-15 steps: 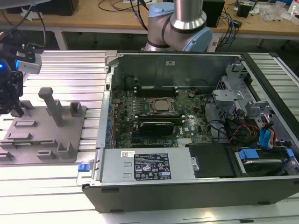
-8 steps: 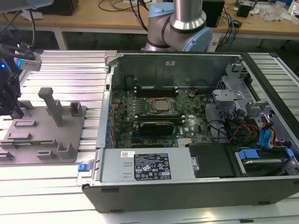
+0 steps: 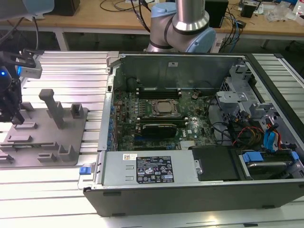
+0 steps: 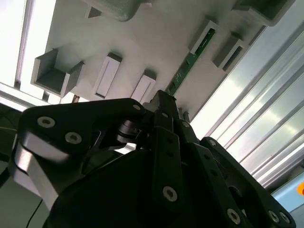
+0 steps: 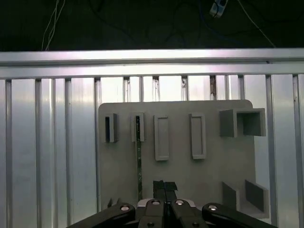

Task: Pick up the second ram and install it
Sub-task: 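Pick up the second ram and move it above second insertion slot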

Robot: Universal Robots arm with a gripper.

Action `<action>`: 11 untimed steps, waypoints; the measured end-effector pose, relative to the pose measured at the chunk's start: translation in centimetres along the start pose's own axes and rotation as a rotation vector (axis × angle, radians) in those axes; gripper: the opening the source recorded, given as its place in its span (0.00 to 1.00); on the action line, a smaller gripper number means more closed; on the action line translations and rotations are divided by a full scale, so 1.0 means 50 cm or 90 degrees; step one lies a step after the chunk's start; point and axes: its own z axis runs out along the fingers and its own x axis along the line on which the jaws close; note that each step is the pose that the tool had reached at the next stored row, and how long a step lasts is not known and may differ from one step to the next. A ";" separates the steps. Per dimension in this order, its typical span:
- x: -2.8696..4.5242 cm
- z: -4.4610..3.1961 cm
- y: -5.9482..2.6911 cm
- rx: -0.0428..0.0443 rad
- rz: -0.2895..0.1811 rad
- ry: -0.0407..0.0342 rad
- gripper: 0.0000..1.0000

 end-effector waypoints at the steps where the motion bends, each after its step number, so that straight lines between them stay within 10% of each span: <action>1: 0.001 0.002 0.003 0.0034 0.000 -0.0001 0.08; 11: 0.034 0.041 0.016 0.0100 0.000 -0.0003 0.08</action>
